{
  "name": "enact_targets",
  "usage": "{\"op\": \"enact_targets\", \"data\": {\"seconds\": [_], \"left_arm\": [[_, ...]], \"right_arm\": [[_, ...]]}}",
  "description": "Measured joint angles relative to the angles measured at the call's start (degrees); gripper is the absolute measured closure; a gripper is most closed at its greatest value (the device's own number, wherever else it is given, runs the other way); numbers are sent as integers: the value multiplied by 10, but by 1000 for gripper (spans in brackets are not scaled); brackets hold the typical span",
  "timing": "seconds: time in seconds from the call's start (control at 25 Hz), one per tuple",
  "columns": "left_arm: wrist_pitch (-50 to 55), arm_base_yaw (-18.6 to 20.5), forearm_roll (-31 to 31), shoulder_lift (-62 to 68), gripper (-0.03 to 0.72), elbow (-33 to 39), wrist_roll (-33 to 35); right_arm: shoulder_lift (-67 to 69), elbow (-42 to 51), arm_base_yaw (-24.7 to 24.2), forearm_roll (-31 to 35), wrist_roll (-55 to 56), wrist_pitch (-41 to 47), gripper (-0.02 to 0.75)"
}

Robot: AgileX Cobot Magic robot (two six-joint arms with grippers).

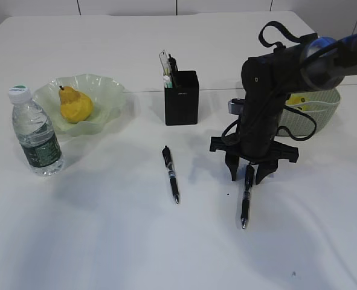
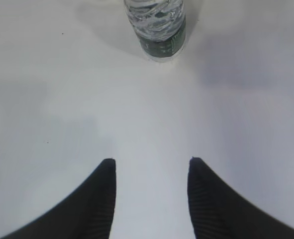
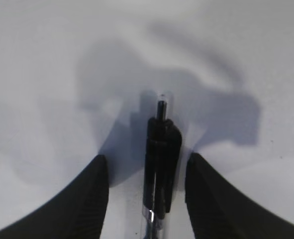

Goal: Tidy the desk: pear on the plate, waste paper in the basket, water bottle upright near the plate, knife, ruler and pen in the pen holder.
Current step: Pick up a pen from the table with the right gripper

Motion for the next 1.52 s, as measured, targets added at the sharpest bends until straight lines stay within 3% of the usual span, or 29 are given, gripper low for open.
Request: {"op": "enact_targets", "data": {"seconds": [0.28, 0.52, 0.6, 1.2, 1.52], "left_arm": [[0, 0, 2, 0, 358, 0, 0], [0, 0, 2, 0, 358, 0, 0], [0, 0, 5, 0, 358, 0, 0], [0, 0, 6, 0, 358, 0, 0], [-1, 0, 6, 0, 358, 0, 0]], "right_arm": [[1, -1, 0, 0, 0, -12, 346], [1, -1, 0, 5, 0, -11, 531], [1, -1, 0, 10, -12, -7, 557], [4, -7, 0, 29, -73, 1, 563], [9, -68, 0, 35, -75, 39, 564]]}}
